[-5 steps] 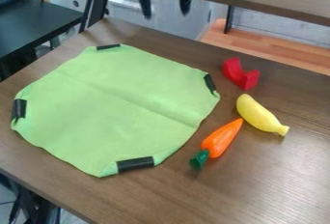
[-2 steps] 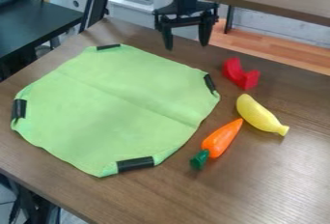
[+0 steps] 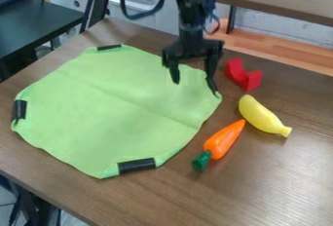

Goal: Fold the cloth from bottom right to top left

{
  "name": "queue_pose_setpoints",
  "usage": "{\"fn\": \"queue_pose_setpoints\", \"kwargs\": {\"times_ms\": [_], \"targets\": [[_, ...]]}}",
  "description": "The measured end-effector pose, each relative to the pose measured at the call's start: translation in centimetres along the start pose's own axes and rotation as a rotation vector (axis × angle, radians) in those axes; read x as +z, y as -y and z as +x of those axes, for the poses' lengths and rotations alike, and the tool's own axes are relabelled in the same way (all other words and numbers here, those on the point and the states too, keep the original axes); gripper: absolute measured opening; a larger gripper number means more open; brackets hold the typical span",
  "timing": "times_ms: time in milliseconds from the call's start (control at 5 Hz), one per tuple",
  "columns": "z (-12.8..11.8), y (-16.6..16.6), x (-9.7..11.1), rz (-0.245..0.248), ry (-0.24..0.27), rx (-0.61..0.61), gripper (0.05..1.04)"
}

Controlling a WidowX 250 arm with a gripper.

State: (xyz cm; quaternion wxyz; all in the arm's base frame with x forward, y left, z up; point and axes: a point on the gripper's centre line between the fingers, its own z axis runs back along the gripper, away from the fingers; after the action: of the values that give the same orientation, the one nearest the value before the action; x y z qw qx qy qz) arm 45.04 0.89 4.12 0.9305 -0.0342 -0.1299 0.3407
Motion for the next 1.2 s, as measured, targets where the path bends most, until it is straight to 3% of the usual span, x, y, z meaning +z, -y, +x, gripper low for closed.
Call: {"fn": "queue_pose_setpoints", "kwargs": {"times_ms": [200, 1000, 1200], "targets": [[-0.2, 0.5, -0.7, -0.03, 0.036, -0.023, 0.999], [0.0, 2.5, 0.4, -0.048, 0.075, -0.027, 1.0], [0.1, 2.8, -0.3, -0.034, 0.079, -0.028, 0.999]]}}
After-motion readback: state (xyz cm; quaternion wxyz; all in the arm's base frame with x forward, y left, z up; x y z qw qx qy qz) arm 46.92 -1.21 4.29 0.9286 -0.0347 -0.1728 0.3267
